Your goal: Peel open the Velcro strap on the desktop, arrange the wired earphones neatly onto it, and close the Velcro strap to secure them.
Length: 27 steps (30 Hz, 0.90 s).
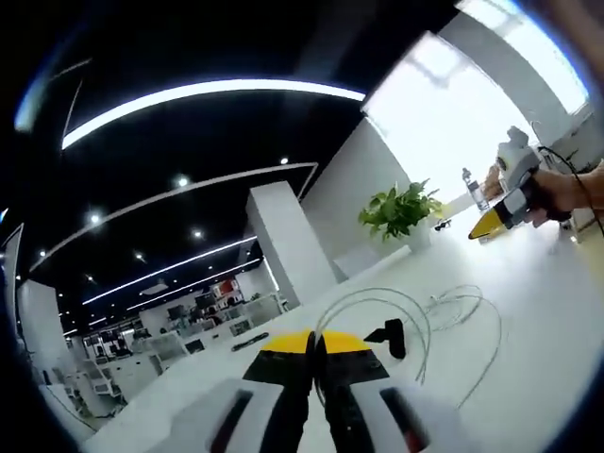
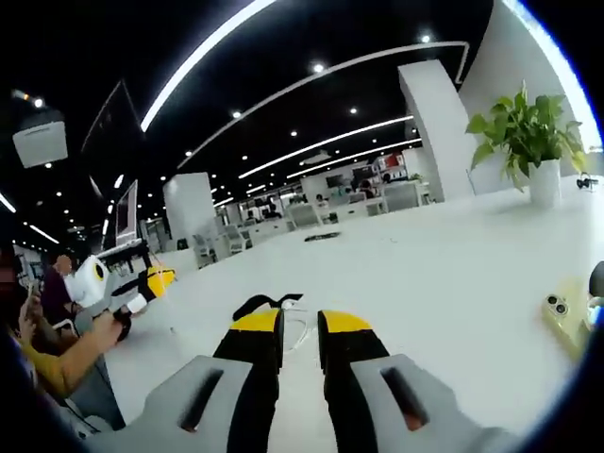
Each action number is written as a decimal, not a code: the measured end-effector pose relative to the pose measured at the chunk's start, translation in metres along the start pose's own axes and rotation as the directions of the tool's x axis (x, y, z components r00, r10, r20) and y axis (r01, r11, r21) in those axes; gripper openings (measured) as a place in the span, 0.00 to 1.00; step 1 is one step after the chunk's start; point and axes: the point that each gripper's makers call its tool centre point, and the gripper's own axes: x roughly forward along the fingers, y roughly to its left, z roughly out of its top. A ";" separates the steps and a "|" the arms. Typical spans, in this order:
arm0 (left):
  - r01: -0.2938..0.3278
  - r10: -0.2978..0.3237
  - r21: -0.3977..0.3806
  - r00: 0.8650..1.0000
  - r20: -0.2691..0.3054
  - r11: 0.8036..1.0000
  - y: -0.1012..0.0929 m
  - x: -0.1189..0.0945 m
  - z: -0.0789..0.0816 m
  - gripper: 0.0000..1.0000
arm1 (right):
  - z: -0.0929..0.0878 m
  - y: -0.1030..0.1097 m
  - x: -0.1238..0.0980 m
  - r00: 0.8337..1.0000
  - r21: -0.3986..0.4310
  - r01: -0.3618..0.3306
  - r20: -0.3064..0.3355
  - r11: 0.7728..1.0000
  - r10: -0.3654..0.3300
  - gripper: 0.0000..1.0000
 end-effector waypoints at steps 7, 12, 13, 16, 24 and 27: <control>-0.029 0.028 0.021 0.999 0.036 0.999 0.007 -0.006 0.009 0.05 | 0.017 0.033 -0.002 0.995 -0.088 -0.051 0.083 0.995 0.059 0.16; -0.043 0.042 0.012 0.998 0.044 0.999 0.011 -0.007 0.010 0.05 | 0.017 0.040 0.011 0.989 0.007 -0.080 0.127 0.997 0.078 0.16; -0.045 0.044 0.011 0.998 0.043 0.999 0.012 -0.007 0.009 0.05 | 0.016 0.039 0.014 0.989 -0.003 -0.074 0.125 0.997 0.074 0.16; -0.040 0.039 0.009 0.998 0.050 0.999 0.011 -0.007 0.011 0.05 | 0.015 0.030 0.022 0.991 -0.114 -0.020 0.130 0.993 0.035 0.16; 0.043 -0.044 0.038 0.999 0.024 0.998 -0.006 0.000 0.004 0.05 | -0.009 0.003 0.034 0.997 -0.023 0.025 0.076 0.999 -0.023 0.16; 0.063 -0.065 0.061 0.997 0.034 0.996 -0.012 0.002 0.007 0.05 | -0.016 0.009 0.044 0.999 -0.012 -0.009 0.031 1.000 0.009 0.17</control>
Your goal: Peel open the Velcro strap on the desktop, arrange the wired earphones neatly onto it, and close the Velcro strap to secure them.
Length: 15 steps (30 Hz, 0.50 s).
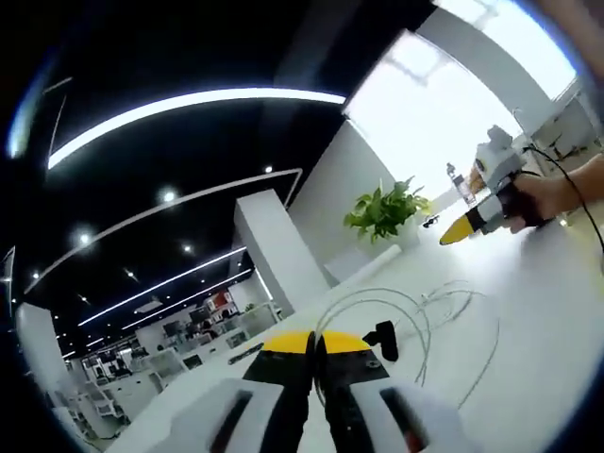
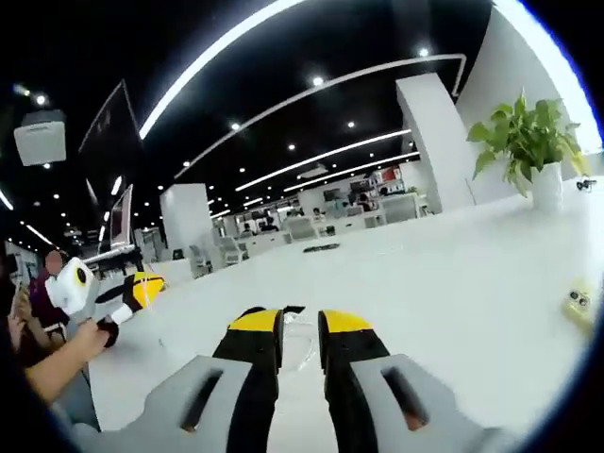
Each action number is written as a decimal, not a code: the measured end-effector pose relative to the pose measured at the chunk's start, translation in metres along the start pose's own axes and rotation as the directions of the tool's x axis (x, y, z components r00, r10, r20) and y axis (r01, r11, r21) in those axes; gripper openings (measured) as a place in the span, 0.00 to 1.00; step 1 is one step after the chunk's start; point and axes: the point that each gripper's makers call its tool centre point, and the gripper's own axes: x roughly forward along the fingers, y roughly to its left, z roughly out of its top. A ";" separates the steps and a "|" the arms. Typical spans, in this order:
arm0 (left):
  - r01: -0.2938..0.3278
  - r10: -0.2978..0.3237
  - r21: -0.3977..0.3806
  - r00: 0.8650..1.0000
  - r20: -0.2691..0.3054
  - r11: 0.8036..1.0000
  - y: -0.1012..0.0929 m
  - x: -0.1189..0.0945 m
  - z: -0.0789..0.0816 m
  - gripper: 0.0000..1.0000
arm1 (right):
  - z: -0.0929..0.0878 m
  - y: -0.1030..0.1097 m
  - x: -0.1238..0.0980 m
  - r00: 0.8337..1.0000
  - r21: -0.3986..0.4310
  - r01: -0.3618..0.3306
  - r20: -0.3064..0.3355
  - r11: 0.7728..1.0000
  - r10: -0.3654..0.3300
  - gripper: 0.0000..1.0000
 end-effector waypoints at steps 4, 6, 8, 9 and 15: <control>0.007 -0.007 0.014 1.000 0.000 1.000 -0.001 0.001 0.000 0.05 | -0.010 0.004 0.016 0.999 0.000 -0.013 -0.053 1.000 0.013 0.18; 0.013 -0.013 0.021 1.000 -0.001 1.000 -0.004 0.001 0.000 0.05 | -0.018 0.002 0.026 0.995 0.041 -0.016 -0.095 0.999 0.020 0.18; 0.019 -0.019 0.047 1.000 -0.007 0.999 -0.007 0.002 -0.001 0.05 | -0.022 -0.002 0.034 0.993 0.036 -0.002 -0.116 0.999 0.006 0.19; 0.024 -0.024 0.060 1.000 -0.008 0.998 -0.009 0.002 0.000 0.05 | -0.024 -0.006 0.037 0.991 0.022 0.008 -0.132 1.000 -0.005 0.19; 0.034 -0.032 0.130 0.999 -0.018 0.991 -0.013 0.003 -0.001 0.05 | -0.036 -0.004 0.032 0.982 -0.028 0.012 -0.190 1.000 -0.017 0.18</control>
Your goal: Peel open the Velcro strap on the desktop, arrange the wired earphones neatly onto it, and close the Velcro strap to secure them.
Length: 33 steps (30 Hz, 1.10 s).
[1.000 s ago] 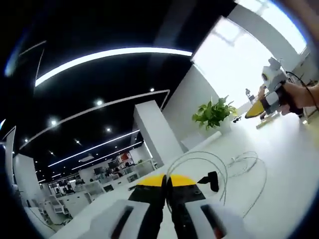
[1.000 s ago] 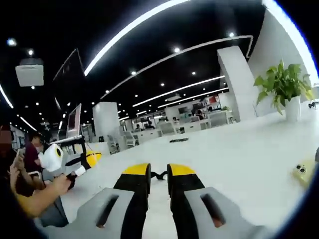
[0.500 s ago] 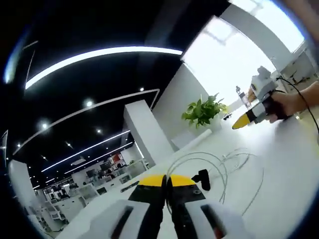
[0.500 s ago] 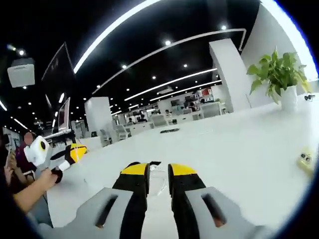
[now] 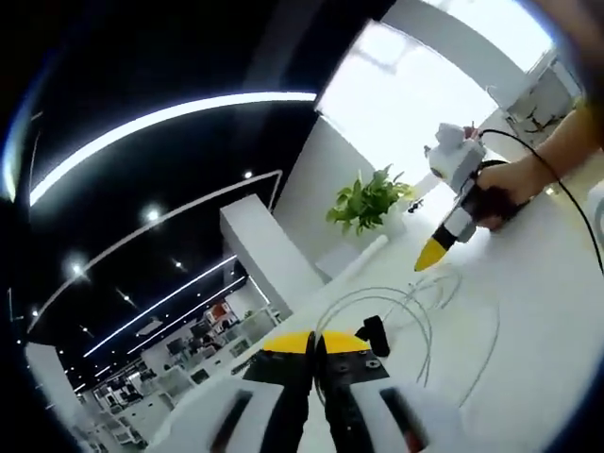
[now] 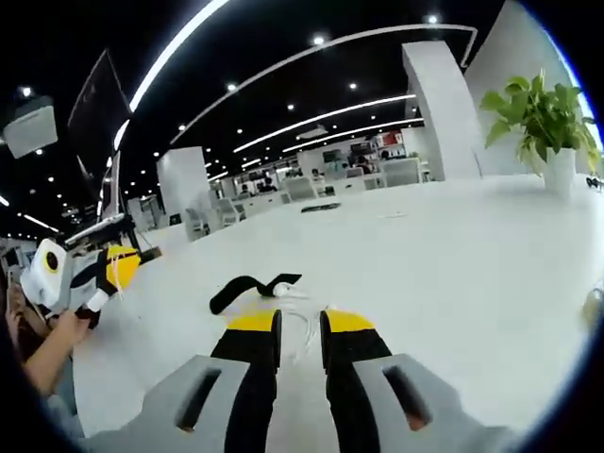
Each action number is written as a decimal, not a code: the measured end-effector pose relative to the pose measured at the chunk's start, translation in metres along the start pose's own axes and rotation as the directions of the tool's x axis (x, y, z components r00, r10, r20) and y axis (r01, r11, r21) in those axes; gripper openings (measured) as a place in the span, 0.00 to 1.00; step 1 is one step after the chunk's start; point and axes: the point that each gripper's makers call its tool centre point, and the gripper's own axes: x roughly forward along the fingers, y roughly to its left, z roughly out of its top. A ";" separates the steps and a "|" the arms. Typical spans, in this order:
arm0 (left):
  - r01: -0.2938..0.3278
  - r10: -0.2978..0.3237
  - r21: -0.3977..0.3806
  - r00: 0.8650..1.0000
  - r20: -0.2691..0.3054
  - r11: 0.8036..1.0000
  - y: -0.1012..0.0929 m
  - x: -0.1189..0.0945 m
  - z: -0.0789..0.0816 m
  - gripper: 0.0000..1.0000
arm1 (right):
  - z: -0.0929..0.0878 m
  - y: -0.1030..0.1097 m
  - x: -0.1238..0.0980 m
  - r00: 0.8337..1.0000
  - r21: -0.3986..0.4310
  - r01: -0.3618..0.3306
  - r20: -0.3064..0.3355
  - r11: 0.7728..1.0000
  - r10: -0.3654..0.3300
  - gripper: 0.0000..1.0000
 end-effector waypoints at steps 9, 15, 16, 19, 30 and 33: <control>-0.009 0.009 0.050 1.000 -0.001 0.999 -0.004 -0.003 0.003 0.05 | -0.014 -0.003 -0.002 0.997 -0.056 0.043 -0.068 0.997 -0.047 0.18; -0.014 0.014 0.056 1.000 0.000 0.998 -0.004 -0.004 0.004 0.05 | -0.018 0.000 -0.001 0.993 -0.081 0.039 -0.107 0.996 -0.048 0.18; -0.015 0.015 0.055 1.000 0.001 0.998 -0.004 -0.004 0.004 0.05 | -0.019 0.000 0.000 0.992 -0.084 0.039 -0.113 0.996 -0.048 0.18; -0.017 0.017 0.056 1.000 0.000 0.998 -0.004 -0.004 0.004 0.05 | -0.024 0.000 0.001 0.987 -0.106 0.045 -0.148 0.993 -0.060 0.18; -0.015 0.015 0.071 1.000 -0.002 0.997 -0.003 -0.004 0.003 0.05 | -0.028 0.007 0.001 0.979 -0.134 0.042 -0.193 0.990 -0.067 0.14; -0.014 0.014 0.069 1.000 -0.003 0.997 -0.003 -0.004 0.003 0.05 | -0.029 0.009 0.002 0.979 -0.126 0.031 -0.195 0.992 -0.055 0.14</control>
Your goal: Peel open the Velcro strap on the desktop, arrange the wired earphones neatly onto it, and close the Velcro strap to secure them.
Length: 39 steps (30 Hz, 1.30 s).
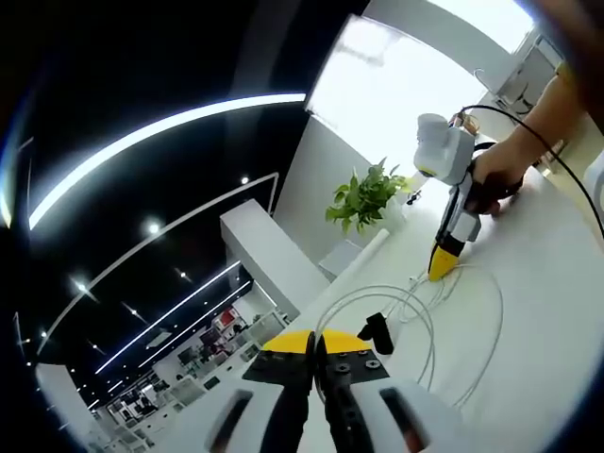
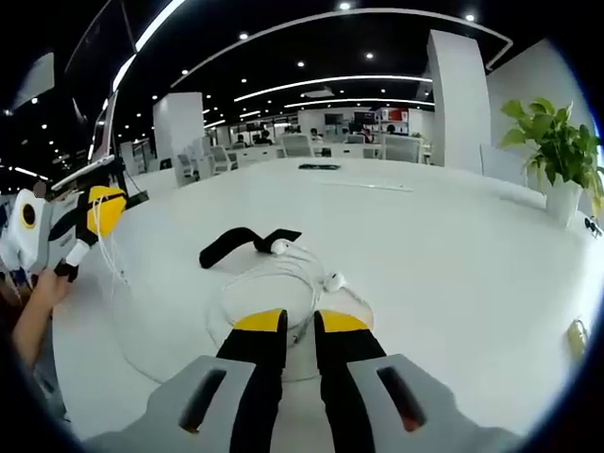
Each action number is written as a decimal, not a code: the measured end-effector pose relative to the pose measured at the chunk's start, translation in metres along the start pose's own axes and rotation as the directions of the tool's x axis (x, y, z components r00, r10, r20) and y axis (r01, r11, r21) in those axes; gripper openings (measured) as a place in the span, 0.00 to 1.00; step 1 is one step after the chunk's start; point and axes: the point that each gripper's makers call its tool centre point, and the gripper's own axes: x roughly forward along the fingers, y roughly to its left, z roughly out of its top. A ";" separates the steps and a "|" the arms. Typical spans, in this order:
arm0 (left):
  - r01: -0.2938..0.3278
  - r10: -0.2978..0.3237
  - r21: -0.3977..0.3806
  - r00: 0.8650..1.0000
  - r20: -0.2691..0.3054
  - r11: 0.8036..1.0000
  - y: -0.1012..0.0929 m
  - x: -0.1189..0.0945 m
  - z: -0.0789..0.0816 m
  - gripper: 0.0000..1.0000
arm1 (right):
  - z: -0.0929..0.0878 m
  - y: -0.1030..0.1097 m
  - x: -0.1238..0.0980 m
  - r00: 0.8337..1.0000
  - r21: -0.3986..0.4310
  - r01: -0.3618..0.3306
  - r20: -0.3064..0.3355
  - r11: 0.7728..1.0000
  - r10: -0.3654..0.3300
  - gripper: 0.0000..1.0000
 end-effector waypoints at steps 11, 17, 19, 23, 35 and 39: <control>0.000 0.000 0.002 1.000 -0.006 1.000 0.000 0.001 -0.001 0.05 | 0.000 0.000 0.000 1.000 0.002 -0.004 -0.006 1.000 0.004 0.12; 0.005 -0.005 0.009 1.000 -0.013 1.000 -0.002 0.002 -0.002 0.05 | 0.000 -0.002 0.001 1.000 -0.026 0.015 -0.024 1.000 -0.016 0.08; 0.008 -0.007 0.012 1.000 -0.014 1.000 -0.002 0.002 -0.002 0.05 | 0.000 -0.002 0.001 0.999 -0.035 0.017 -0.027 0.999 -0.018 0.08; 0.008 -0.007 0.018 1.000 -0.014 1.000 -0.003 0.002 -0.002 0.05 | -0.001 -0.001 0.001 0.999 -0.039 0.019 -0.030 0.999 -0.020 0.06; -0.009 0.010 0.044 1.000 -0.022 0.999 -0.001 0.000 -0.001 0.05 | 0.004 -0.002 0.004 0.999 -0.009 0.013 0.036 1.000 -0.013 0.06; -0.016 0.017 0.037 1.000 -0.023 0.999 0.000 -0.003 -0.001 0.05 | 0.009 -0.002 0.002 0.997 0.008 -0.001 0.072 1.000 0.000 0.06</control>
